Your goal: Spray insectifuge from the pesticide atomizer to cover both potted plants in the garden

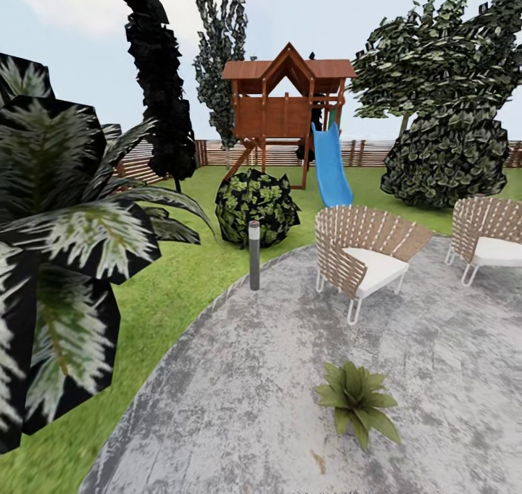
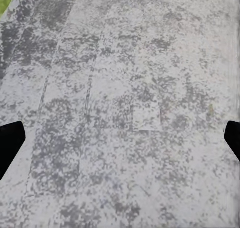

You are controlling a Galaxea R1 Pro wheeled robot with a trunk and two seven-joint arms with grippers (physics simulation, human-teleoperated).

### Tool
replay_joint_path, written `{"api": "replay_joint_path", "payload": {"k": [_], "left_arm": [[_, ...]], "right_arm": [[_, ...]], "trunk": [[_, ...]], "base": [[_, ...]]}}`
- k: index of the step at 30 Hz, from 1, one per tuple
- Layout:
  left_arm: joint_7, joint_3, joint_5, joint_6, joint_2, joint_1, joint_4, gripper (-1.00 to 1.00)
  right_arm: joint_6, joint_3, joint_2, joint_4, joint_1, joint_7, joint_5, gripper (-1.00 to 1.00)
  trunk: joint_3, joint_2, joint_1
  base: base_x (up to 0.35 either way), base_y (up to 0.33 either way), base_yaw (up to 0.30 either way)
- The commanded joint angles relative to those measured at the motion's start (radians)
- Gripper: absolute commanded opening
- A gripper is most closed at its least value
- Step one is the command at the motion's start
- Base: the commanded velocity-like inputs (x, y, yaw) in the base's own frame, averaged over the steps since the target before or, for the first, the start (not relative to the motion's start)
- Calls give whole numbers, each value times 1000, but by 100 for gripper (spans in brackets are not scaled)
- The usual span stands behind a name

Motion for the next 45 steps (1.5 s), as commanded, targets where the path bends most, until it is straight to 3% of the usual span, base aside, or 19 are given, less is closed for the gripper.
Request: {"api": "replay_joint_path", "payload": {"k": [1,45], "left_arm": [[-1,-1,0,-3,0,0,0,100],[-1,-1,-1,-8,0,0,-1,100]], "right_arm": [[-3,-1,0,1,-1,0,0,100],[-3,-1,0,1,-1,0,0,100]], "trunk": [[-1,-1,0],[-1,-1,0]], "base": [[0,0,-285],[0,0,-300]]}}
